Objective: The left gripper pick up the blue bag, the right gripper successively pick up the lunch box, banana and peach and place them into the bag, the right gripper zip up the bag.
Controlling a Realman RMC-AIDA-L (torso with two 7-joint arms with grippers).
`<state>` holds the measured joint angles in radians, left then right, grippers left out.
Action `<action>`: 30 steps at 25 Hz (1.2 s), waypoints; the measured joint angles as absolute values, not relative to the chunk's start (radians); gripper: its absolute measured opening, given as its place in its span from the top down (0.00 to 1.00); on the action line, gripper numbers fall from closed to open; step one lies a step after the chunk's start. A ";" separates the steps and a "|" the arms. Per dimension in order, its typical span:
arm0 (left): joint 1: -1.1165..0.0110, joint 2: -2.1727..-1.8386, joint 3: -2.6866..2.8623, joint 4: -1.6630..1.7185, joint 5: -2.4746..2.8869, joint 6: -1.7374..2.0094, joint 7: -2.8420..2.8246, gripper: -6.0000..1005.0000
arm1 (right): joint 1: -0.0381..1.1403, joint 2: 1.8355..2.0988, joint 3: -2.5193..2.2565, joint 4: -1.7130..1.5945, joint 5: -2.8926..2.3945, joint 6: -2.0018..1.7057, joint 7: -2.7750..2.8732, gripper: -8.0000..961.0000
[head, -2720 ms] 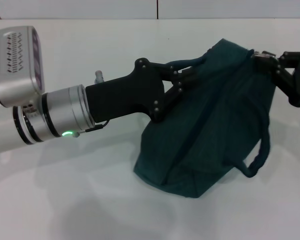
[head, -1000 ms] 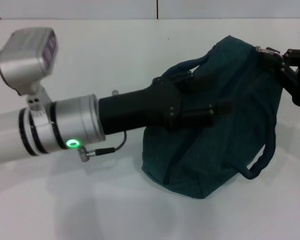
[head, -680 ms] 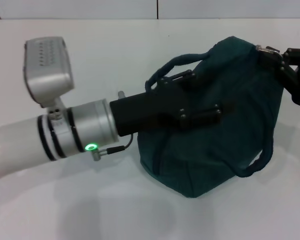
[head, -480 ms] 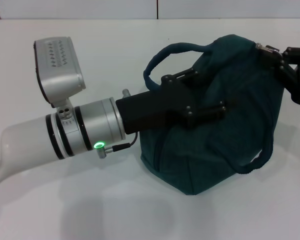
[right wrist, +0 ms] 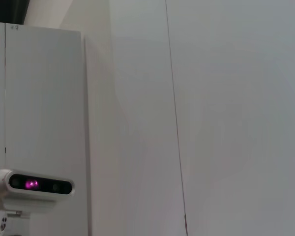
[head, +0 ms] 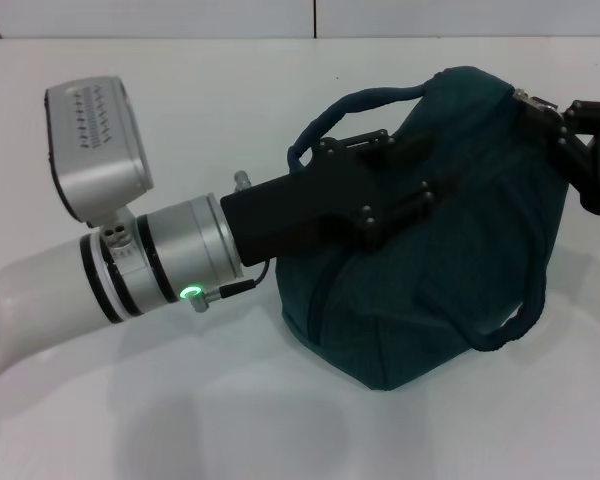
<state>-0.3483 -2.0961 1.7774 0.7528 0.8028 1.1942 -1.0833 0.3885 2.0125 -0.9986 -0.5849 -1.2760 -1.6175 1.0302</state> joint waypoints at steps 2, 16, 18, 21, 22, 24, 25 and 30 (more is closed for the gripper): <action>-0.356 -2.097 1.784 0.721 0.766 1.201 -1.031 0.47 | 0.389 2.013 -0.999 -0.584 -1.276 -1.618 1.030 0.97; -0.408 -2.098 1.824 0.631 0.704 1.199 -0.886 0.90 | 0.387 2.014 -1.003 -0.581 -1.276 -1.632 1.030 0.97; -0.402 -2.098 1.827 0.627 0.680 1.204 -0.862 0.95 | 0.387 2.014 -1.001 -0.577 -1.276 -1.634 1.032 0.97; -0.396 -2.097 1.828 0.594 0.628 1.241 -0.809 0.95 | 0.388 2.014 -1.000 -0.568 -1.272 -1.637 1.034 0.97; -0.395 -2.097 1.828 0.581 0.612 1.259 -0.790 0.95 | 0.389 2.014 -1.000 -0.564 -1.271 -1.638 1.035 0.97; -0.395 -2.094 1.825 0.553 0.593 1.308 -0.740 0.95 | 0.393 2.013 -1.001 -0.553 -1.269 -1.641 1.041 0.97; -0.395 -2.093 1.823 0.545 0.592 1.325 -0.720 0.95 | 0.395 2.012 -1.001 -0.548 -1.268 -1.642 1.047 0.97; -0.393 -2.088 1.819 0.507 0.593 1.353 -0.639 0.96 | 0.401 2.007 -0.989 -0.517 -1.265 -1.632 1.072 0.97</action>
